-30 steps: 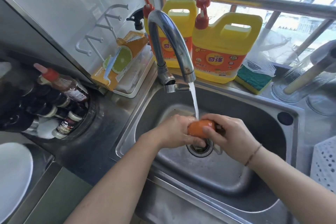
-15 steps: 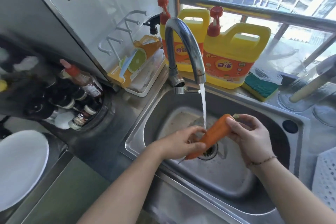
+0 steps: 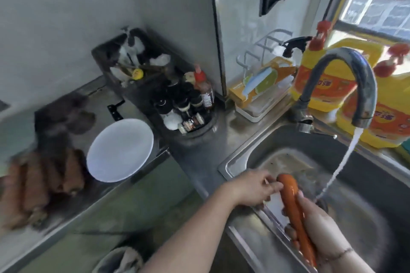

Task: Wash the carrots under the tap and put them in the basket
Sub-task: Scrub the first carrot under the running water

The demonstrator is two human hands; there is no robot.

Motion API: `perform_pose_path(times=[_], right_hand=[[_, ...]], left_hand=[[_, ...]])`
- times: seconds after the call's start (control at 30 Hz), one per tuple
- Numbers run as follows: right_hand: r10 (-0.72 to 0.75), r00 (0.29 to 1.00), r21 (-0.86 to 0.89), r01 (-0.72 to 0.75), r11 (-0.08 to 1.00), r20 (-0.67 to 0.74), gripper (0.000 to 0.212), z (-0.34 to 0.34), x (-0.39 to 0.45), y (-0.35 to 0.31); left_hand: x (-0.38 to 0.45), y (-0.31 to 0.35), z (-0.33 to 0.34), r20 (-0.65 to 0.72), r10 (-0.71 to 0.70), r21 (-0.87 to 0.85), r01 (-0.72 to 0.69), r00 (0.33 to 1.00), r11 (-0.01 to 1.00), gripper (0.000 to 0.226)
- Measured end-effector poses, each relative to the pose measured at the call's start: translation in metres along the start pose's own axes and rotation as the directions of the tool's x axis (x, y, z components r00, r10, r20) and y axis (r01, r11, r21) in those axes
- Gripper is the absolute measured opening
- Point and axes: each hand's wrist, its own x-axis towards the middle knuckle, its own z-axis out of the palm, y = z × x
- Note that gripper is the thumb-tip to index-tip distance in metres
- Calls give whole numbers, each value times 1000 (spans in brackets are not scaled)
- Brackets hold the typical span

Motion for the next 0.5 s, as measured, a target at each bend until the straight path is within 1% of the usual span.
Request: perform_pose_path(times=[0.07,0.1,0.13,0.2,0.27,0.33,0.37,0.43,0.5], right_hand=[[-164,983,-130,175,976,86,16,32,-7,-10],[-237,964,-191,257,947,122,9,52,-10,-16],[-300,942,-264,330,906,150,13,73,-10,-21],[-385,889,-421,457,784,248,30,116,-1,-29],[-399,837,-528,547,650,375,39,165,5,-36],[-423,775,-533,631,564,469,41,216,11,-40],[-436,746,-520,664,537,503,41,242,14,-40],[-422,715,-525,698,488,557,39,292,15,-40],[-405,695,-514,715,474,594,39,334,18,-36]], left_hand=[[-9,-20,-19,-169,-27,-102,9,985,995,31],[-17,-31,-30,-244,-38,-149,2,969,989,29],[-25,-44,-43,-309,-55,-214,-13,949,977,26],[-44,-71,-69,-435,-124,-342,-37,892,939,20],[-67,-101,-95,-532,-195,-400,-42,824,915,18],[-93,-126,-121,-613,-279,-429,-14,739,903,24],[-108,-134,-135,-639,-306,-432,1,706,902,25],[-135,-148,-158,-667,-334,-409,47,666,911,24],[-154,-163,-176,-712,-351,-344,134,608,929,33]])
